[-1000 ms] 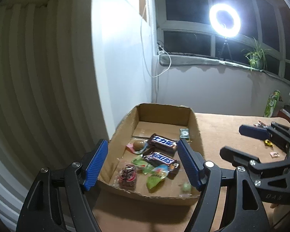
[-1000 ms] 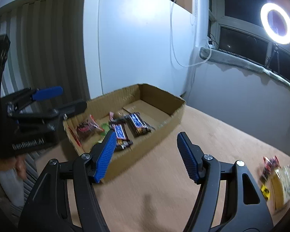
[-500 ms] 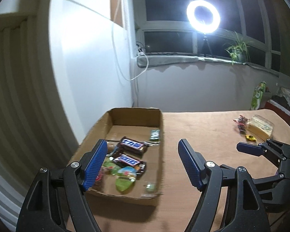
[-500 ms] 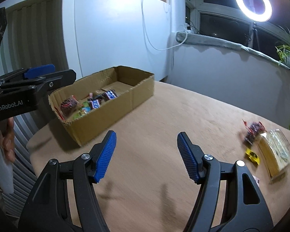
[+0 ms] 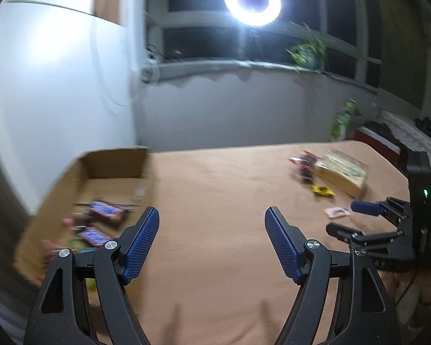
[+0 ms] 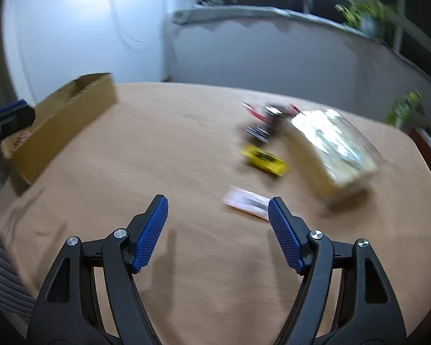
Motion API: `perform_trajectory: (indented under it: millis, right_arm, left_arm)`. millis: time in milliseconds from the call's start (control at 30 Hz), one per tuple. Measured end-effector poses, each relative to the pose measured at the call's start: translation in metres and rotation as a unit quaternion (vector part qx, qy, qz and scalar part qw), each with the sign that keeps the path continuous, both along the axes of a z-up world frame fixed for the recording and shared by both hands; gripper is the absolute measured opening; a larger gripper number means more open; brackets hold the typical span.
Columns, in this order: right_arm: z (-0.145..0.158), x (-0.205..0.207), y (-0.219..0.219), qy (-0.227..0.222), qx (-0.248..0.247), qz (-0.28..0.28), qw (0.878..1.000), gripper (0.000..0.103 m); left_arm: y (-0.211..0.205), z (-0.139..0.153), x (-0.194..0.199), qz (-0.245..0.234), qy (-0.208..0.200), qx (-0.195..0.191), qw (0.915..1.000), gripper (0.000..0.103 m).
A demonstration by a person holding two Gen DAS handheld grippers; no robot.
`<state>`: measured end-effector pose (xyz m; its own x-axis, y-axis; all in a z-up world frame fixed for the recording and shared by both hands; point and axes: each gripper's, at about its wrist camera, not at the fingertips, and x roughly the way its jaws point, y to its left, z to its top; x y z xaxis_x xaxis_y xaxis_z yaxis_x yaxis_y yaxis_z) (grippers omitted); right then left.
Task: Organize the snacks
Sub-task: 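Move both tools back toward the remaining snacks, then grasp the yellow candy with left tool while right tool grasps the pink candy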
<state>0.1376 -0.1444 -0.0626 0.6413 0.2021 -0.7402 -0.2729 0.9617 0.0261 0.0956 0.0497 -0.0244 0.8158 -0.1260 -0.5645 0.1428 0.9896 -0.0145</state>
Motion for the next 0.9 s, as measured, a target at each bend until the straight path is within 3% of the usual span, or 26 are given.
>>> perform_trajectory:
  millis: [167, 433, 467, 600, 667, 900]
  right_arm:
    - [-0.007, 0.01, -0.02, 0.022, -0.009, 0.011, 1.0, 0.075]
    - [-0.012, 0.038, -0.019, 0.046, -0.007, 0.054, 0.997, 0.075]
    - [-0.012, 0.038, -0.016, 0.046, -0.01, 0.065, 0.997, 0.071]
    - [-0.011, 0.033, -0.014, 0.04, -0.014, 0.084, 0.996, 0.028]
    - [-0.01, 0.029, -0.015, 0.04, -0.017, 0.089, 0.995, 0.024]
    - [-0.009, 0.0, -0.04, 0.03, 0.003, 0.06, 0.998, 0.022]
  left_arm:
    - [-0.042, -0.022, 0.034, -0.064, 0.05, -0.015, 0.9966, 0.076]
    - [-0.104, -0.049, 0.089, -0.139, 0.123, -0.029, 0.9821, 0.076]
    - [-0.109, -0.051, 0.093, -0.146, 0.131, -0.03, 0.9801, 0.076]
    - [-0.127, -0.057, 0.106, -0.17, 0.159, -0.046, 0.9714, 0.076]
    - [-0.13, -0.06, 0.111, -0.17, 0.166, -0.045, 0.9703, 0.076]
    - [-0.148, -0.061, 0.119, -0.165, 0.166, -0.03, 0.9717, 0.076]
